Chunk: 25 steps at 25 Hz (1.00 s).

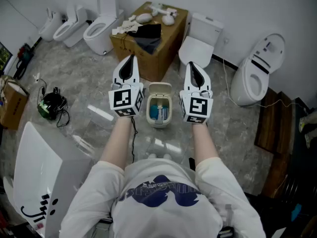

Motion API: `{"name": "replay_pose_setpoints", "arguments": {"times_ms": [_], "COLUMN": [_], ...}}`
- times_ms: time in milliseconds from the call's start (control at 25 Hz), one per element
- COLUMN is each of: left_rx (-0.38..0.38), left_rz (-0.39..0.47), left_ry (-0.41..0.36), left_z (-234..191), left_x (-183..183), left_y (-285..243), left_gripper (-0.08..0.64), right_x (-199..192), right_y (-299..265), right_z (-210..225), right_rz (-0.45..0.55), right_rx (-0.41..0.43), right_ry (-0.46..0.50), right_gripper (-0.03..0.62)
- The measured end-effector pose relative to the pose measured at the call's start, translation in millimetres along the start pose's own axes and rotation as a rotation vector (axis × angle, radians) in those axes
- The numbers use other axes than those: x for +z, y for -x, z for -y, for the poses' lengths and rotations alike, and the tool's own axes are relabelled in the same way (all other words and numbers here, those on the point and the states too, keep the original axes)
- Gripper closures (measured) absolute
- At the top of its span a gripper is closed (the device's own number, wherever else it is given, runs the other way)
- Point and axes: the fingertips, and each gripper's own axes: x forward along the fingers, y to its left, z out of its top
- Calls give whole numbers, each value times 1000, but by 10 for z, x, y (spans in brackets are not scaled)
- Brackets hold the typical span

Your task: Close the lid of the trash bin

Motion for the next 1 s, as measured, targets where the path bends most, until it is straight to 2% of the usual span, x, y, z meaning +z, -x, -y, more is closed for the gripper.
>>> {"name": "replay_pose_setpoints", "arguments": {"times_ms": [520,760,840,920,960,1000], "left_rx": [10,21,37,47,47,44], "left_rz": [8,4,-6,-13,-15,-16], "left_ry": [-4,2,0,7,16,29], "left_z": [-46,-72,-101,-125,-134,-140], "left_x": [31,3,-16,-36,-45,-55], "left_y": [38,87,95,104,111,120], "left_gripper": [561,561,560,560,558,488], "right_x": [-27,-43,-74,-93,-98,-104], "right_y": [32,83,77,79,88,104], "right_z": [-73,35,55,60,69,81], "right_rz": [-5,24,8,-6,-10,-12], "right_rx": [26,24,34,56,61,61], "right_ry": [20,-96,-116,-146,-158,-166], "right_gripper": [586,582,529,378,346,314]}}
